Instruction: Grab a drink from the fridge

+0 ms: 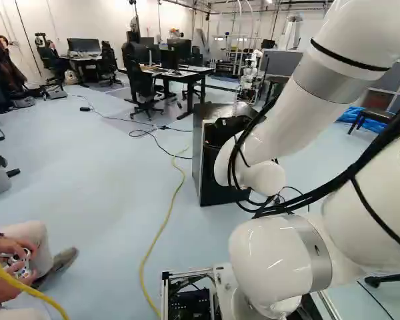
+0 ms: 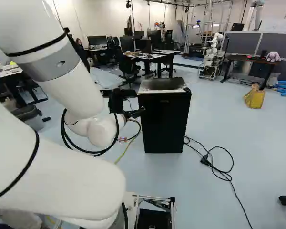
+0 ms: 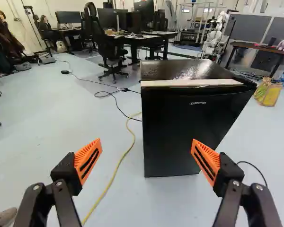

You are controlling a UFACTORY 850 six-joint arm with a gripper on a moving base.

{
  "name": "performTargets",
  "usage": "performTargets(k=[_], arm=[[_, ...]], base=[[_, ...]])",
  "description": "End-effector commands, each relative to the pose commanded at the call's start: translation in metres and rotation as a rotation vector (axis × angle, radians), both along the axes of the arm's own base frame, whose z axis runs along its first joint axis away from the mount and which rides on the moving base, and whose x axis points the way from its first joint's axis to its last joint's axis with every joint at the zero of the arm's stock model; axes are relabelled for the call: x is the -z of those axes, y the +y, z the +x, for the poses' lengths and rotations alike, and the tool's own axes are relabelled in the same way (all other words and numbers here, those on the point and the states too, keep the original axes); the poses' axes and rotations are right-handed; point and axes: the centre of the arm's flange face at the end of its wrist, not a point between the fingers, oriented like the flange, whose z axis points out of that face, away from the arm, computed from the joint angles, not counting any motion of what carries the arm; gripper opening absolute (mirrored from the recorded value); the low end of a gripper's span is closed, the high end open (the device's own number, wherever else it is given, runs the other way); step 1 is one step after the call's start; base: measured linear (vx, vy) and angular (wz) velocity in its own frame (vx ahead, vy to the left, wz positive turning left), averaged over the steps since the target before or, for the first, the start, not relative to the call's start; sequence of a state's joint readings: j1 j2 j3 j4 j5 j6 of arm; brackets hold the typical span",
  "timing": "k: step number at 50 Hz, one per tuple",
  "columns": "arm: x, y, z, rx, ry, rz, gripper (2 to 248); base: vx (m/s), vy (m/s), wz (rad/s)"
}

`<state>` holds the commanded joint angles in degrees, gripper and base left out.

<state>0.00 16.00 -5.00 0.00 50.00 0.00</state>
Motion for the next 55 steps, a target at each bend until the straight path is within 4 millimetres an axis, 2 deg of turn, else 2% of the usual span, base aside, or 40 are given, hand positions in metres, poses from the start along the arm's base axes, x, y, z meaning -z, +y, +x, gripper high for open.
performTargets(k=[55], arm=[[0.0,0.0,0.0,0.0,0.0,0.0,247]], base=[[0.05,0.027,-0.005]])
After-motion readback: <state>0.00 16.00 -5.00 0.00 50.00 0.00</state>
